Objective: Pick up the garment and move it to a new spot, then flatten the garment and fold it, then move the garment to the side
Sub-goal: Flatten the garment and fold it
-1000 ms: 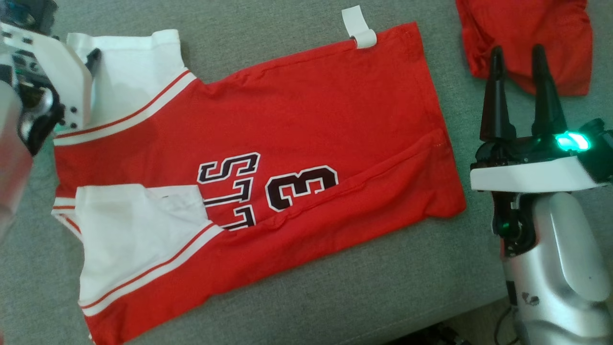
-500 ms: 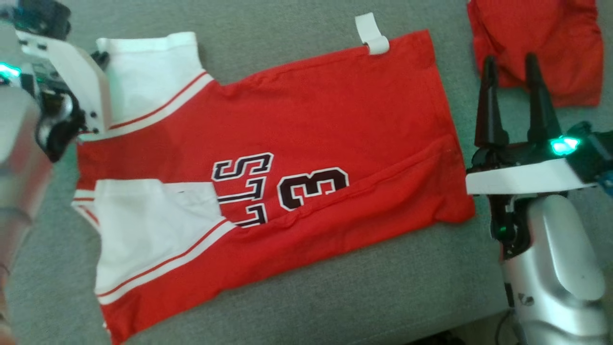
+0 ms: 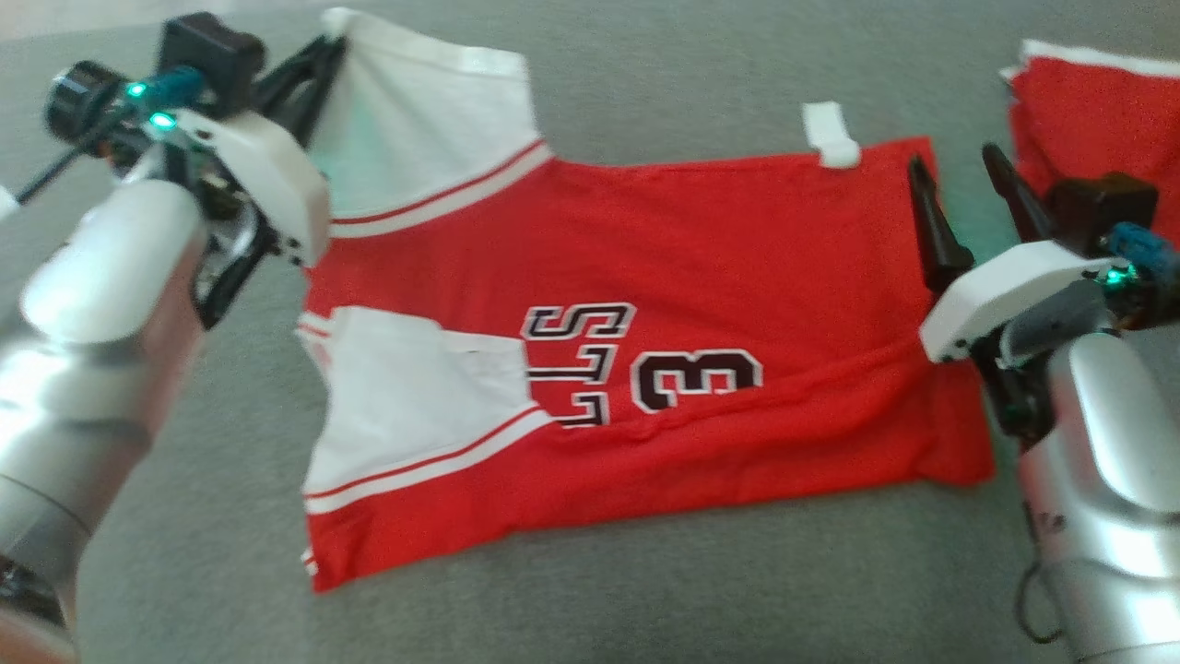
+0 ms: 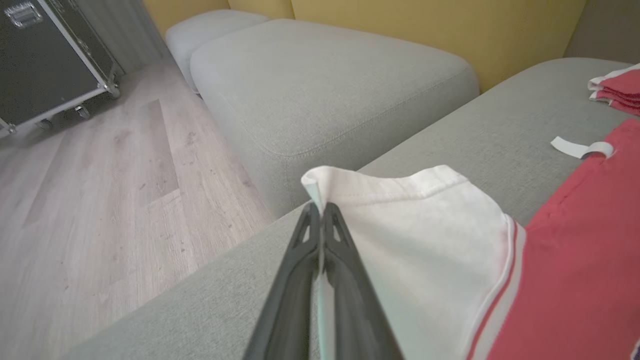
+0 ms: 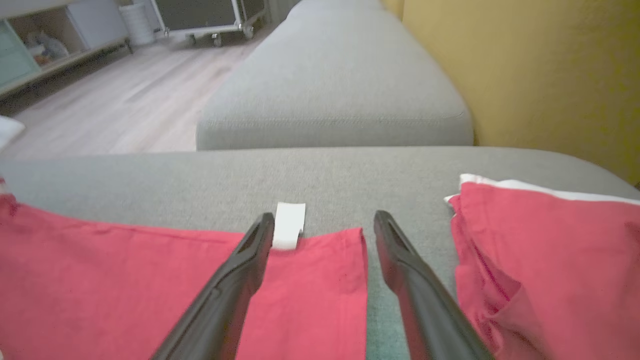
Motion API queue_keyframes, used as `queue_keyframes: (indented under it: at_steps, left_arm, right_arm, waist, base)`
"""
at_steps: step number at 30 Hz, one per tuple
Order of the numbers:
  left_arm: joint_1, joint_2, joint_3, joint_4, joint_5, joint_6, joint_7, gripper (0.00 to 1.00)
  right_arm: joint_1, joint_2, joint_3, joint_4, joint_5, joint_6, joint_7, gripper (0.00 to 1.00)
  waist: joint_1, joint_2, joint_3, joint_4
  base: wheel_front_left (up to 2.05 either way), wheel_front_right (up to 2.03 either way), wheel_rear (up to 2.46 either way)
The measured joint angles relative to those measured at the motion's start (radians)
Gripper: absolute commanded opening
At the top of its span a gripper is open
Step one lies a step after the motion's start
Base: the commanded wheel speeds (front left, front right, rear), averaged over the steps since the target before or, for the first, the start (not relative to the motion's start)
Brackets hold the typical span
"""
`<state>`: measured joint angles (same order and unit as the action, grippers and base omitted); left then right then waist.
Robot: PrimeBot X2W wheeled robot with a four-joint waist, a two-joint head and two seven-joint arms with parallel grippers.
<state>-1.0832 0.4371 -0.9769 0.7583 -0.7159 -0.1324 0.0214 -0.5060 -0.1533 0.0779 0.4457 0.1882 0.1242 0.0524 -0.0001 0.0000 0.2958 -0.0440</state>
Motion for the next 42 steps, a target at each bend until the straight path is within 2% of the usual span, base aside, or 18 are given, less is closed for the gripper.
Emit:
queue_keyframes:
  at_steps: [3,6,10,19,25,26,27,30,32,35,42]
  left_arm:
    - [0.011,-0.012,-0.016,-0.062,0.016,0.0,-0.041,0.0]
    - [0.024,-0.019,-0.031,-0.108,0.031,0.004,-0.056,0.0]
    - [0.035,-0.031,-0.05,-0.16,0.032,0.005,-0.047,0.0]
    - [0.036,-0.041,-0.047,-0.199,0.006,0.011,-0.029,0.0]
    - [0.027,-0.042,-0.048,-0.206,0.006,0.019,-0.021,0.0]
    - [0.023,-0.042,-0.048,-0.204,0.006,0.019,-0.021,0.0]
    - [0.018,-0.041,-0.048,-0.199,0.006,0.019,-0.013,0.0]
    - [0.013,-0.041,-0.049,-0.184,0.013,0.02,-0.013,0.0]
    - [0.013,-0.041,-0.045,-0.169,0.011,0.036,-0.016,0.0]
    - [0.012,-0.038,-0.032,-0.127,0.012,0.053,-0.034,0.0]
    - [-0.038,-0.035,0.001,-0.026,0.011,0.054,-0.083,0.0]
  right_arm:
    - [-0.037,-0.079,0.033,0.107,0.005,0.0,0.059,1.0]
    - [-0.075,-0.123,0.045,0.186,0.051,0.0,0.09,1.0]
    - [-0.124,-0.18,0.071,0.273,0.057,0.0,0.108,1.0]
    - [-0.229,-0.217,0.165,0.418,0.106,0.0,0.146,1.0]
    - [-0.303,-0.239,0.271,0.45,0.168,0.0,0.155,1.0]
    - [-0.31,-0.241,0.286,0.453,0.184,0.0,0.164,0.43]
    - [-0.318,-0.244,0.303,0.454,0.197,0.0,0.168,0.0]
    - [-0.34,-0.256,0.351,0.459,0.228,0.0,0.169,0.0]
    - [-0.349,-0.258,0.367,0.464,0.247,0.0,0.151,0.0]
    - [-0.364,-0.258,0.367,0.476,0.286,0.0,0.103,0.0]
    - [-0.473,-0.236,0.342,0.478,0.379,0.0,0.011,0.0]
  waist:
    - [0.0,0.0,-0.02,0.058]
    - [0.0,0.0,-0.025,0.096]
    - [0.0,0.0,-0.011,0.133]
    - [0.0002,0.0,0.039,0.155]
    - [0.0002,0.0,0.066,0.158]
    - [0.0002,0.0,0.069,0.158]
    - [0.0002,0.0,0.072,0.158]
    - [0.0002,0.0,0.075,0.156]
    - [0.0003,0.0,0.074,0.152]
    - [0.0001,0.0,0.068,0.14]
    - [0.0001,0.0,0.072,0.105]
  base:
    - [0.0,0.0,0.0]
    - [0.0,0.0,0.0]
    - [0.0,0.0,0.0]
    - [0.0,0.0,0.0]
    - [0.0,0.0,0.0]
    - [0.0,0.0,0.0]
    - [0.0,0.0,0.0]
    - [0.0,0.0,0.0]
    - [0.0,0.0,0.0]
    - [0.0,0.0,0.0]
    - [0.0,0.0,0.0]
